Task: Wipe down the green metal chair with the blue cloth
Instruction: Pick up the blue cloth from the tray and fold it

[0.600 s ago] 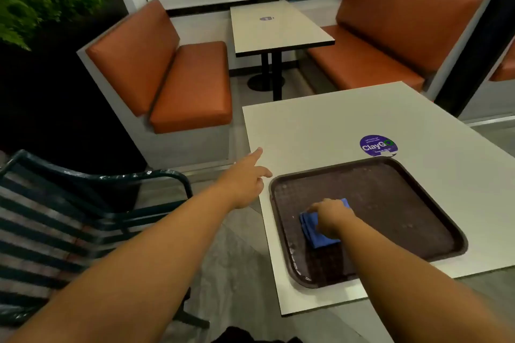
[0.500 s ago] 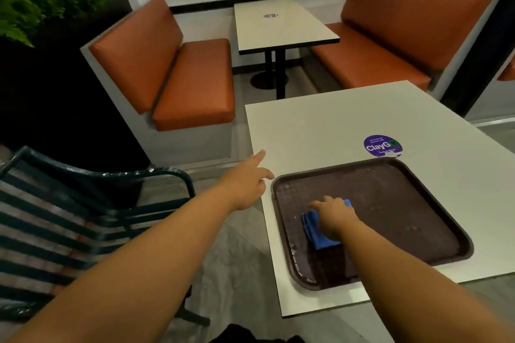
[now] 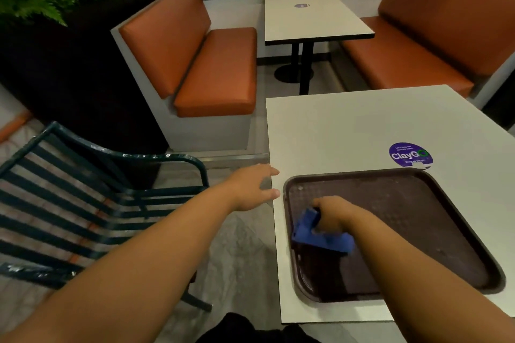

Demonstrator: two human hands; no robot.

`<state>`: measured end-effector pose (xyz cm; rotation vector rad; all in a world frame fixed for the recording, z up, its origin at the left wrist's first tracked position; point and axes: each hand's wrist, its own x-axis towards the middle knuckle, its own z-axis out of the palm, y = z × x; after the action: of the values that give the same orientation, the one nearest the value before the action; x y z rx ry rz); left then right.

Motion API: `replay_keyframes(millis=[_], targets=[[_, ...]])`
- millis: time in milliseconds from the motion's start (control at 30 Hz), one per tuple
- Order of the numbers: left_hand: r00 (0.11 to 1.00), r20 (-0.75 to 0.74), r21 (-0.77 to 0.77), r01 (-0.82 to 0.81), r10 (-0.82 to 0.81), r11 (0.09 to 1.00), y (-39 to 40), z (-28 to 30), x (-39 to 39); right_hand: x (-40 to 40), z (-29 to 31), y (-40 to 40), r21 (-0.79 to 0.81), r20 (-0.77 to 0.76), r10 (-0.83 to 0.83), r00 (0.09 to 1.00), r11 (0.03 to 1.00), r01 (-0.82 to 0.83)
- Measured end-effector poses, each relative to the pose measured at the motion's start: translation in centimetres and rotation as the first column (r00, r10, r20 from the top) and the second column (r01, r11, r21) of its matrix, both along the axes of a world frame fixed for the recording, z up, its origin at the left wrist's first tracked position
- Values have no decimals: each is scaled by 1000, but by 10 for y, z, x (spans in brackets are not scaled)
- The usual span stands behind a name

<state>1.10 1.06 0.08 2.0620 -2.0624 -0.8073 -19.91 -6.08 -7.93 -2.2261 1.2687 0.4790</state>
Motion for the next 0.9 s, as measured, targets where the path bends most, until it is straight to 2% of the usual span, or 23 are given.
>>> replay_keyframes(millis=[100,233,367,433,467,500,567,600,667,700,767,833,900], targets=[[998,-70,93,2,5,996,7,2,4,25,25,4,3,252,55,966,998,-58],[971,-193,266,-85,140,960,20,0,17,59,51,17,98,455,99,885,982,-161],[939,-206,247,-222,275,943,41,-7,38,90,48,27,110,645,78,760,975,-193],[883,-250,216,-348,396,912,54,-11,51,108,36,33,173,730,-32,683,975,-140],[850,-260,186,-421,458,888,61,-12,57,117,31,39,286,761,-164,628,953,-98],[819,-247,141,-499,518,855,67,-14,63,126,26,46,446,744,-341,575,893,-48],[763,-141,4,-637,631,771,80,-18,70,148,17,60,740,545,-668,506,667,84],[725,-68,-65,-689,686,722,87,-20,72,159,12,67,816,420,-758,499,556,158],[654,43,-168,-741,755,651,100,-28,73,180,-3,80,896,190,-836,515,363,257],[640,61,-187,-746,766,639,107,-34,73,189,-9,89,933,106,-836,538,271,238],[653,76,-154,-739,753,656,119,-50,72,204,-20,107,994,23,-801,599,81,72],[697,89,-56,-709,711,703,132,-65,69,216,-25,121,995,-5,-827,562,-60,-79],[731,29,40,-682,681,730,143,-78,69,222,-32,129,961,-63,-845,532,-195,-197]])
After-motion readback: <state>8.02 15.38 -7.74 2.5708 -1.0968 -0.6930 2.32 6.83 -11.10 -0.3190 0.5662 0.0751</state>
